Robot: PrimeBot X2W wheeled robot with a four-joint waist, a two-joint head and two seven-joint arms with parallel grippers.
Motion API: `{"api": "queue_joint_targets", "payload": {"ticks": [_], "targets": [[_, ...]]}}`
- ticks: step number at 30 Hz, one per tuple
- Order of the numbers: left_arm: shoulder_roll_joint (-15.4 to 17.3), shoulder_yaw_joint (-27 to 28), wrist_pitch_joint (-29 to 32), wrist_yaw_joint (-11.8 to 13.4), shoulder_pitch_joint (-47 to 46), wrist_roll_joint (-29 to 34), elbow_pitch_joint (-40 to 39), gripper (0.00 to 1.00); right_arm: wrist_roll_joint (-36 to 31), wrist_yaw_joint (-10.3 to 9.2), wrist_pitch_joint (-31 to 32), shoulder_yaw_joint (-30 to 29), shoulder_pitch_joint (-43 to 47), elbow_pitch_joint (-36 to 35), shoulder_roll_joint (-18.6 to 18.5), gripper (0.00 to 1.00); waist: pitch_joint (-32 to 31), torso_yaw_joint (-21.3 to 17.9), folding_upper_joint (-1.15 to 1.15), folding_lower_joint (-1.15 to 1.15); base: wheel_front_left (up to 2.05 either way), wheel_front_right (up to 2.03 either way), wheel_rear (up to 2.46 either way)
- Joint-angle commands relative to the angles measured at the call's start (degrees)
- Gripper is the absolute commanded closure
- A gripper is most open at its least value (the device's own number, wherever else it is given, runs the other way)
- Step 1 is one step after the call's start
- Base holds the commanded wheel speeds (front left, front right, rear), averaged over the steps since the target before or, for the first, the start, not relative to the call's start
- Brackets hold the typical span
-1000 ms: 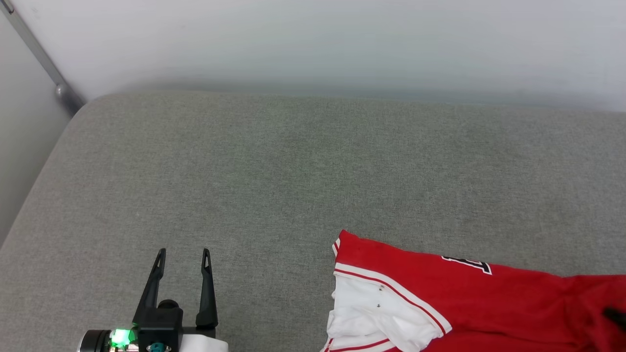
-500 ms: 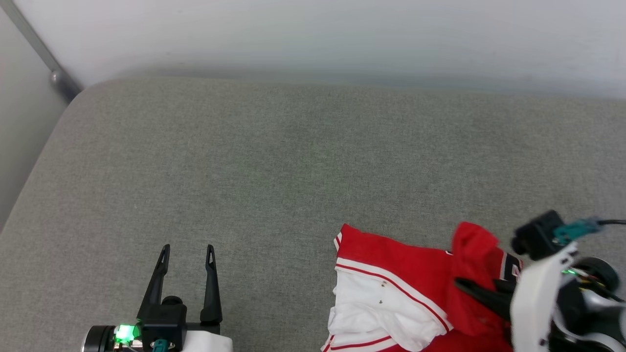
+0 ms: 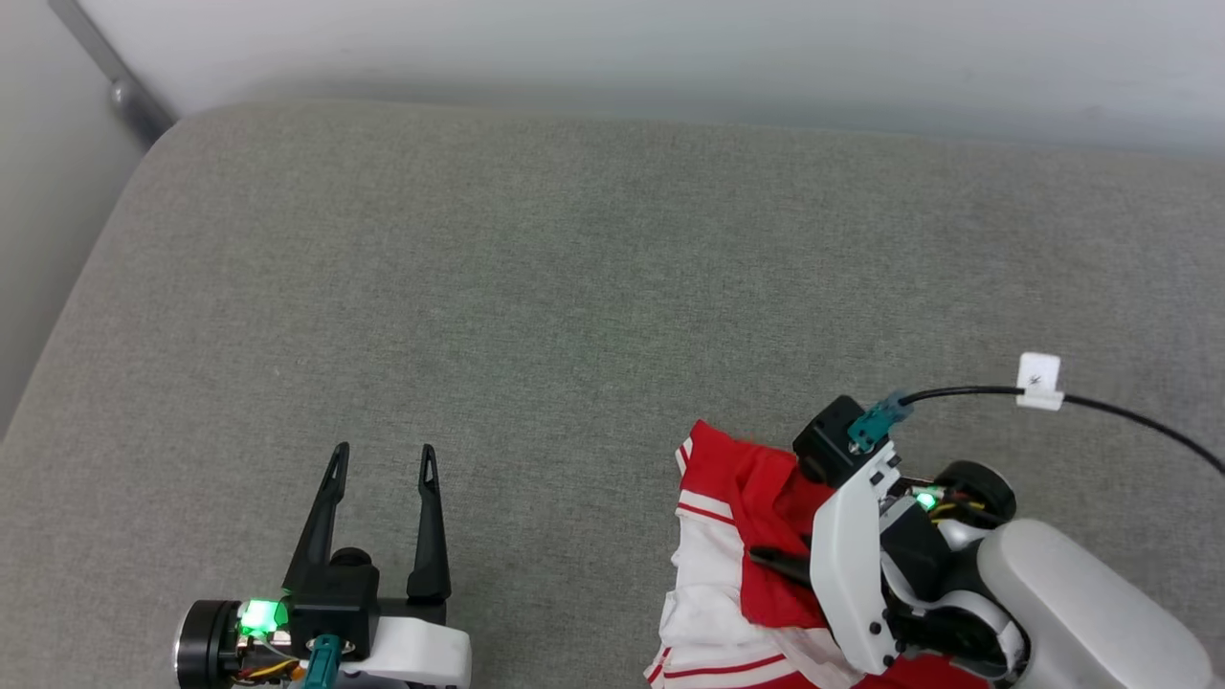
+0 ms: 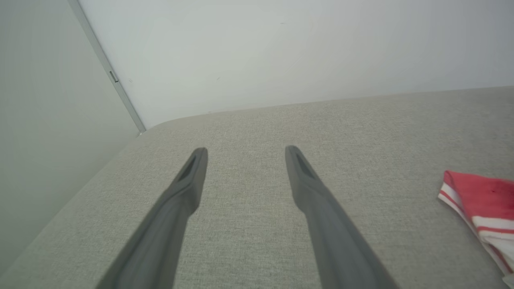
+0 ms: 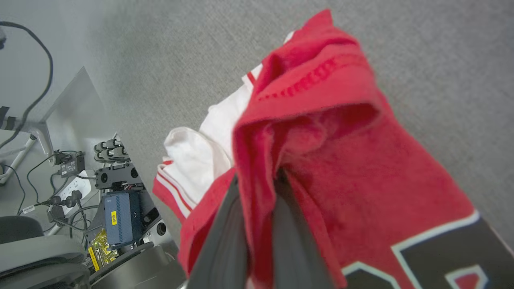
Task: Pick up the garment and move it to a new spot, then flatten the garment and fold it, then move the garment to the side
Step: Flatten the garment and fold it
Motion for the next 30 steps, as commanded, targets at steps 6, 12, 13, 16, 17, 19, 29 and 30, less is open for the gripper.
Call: {"api": "queue_joint_targets", "payload": {"ticks": [6, 12, 13, 16, 17, 19, 29, 30], "targets": [[-0.21, 0.4, -0.14, -0.14, -0.53, 0.18, 0.05, 0.0, 1.31, -0.03, -4.07, 5.0, -2.4, 6.59, 0.33, 1.0, 0.45, 0.46, 0.0, -0.01, 0.0, 0.0, 0.0], [-0.26, 0.79, -0.14, -0.22, 1.1, 0.27, 0.08, 0.0, 0.35, -0.03, -10.58, 8.25, -4.63, 4.63, -1.93, 0.0, -1.85, -0.91, 0.0, -0.01, 0.0, 0.0, 0.0], [-0.16, 0.9, -0.14, -0.17, 1.29, 0.29, 0.05, 0.0, -0.19, -0.03, -12.24, 8.16, -4.9, 3.55, -2.66, 0.0, -2.45, -1.22, 0.0, -0.01, 0.0, 0.0, 0.0], [0.05, 1.65, -0.14, -0.34, 2.6, -0.32, -0.25, 0.0, -3.17, -0.03, -22.29, 1.46, -3.56, -0.14, -5.42, 0.0, -4.78, -2.61, 0.0, -0.01, 0.0, 0.0, 0.0], [0.02, 1.72, -0.14, -0.44, 2.75, -0.36, -0.41, 0.0, -4.17, -0.03, -24.31, -0.44, -2.87, -0.58, -5.83, 0.0, -5.09, -2.87, 0.0, -0.01, 0.0, 0.0, 0.0], [-0.08, 1.76, -0.14, -0.59, 3.3, -0.25, -0.62, 0.0, -6.63, -0.03, -28.59, -5.63, -1.44, -0.59, -5.7, 0.0, -5.71, -3.39, 0.0, -0.01, 0.0, 0.0, 0.0], [-0.4, 2.08, -0.13, -1.17, 4.56, -0.15, -0.99, 0.0, -23.67, -0.03, -47.79, -29.48, 8.94, 3.35, 1.53, 0.0, -7.66, -4.87, 0.0, -0.01, 0.0, 0.0, 0.0], [-0.41, 2.11, -0.14, -1.29, 4.69, -0.14, -1.0, 0.0, -25.04, -0.03, -49.33, -31.27, 10.33, 3.49, 2.84, 0.0, -7.87, -4.96, 0.0, -0.01, 0.0, 0.0, 0.0]]}}
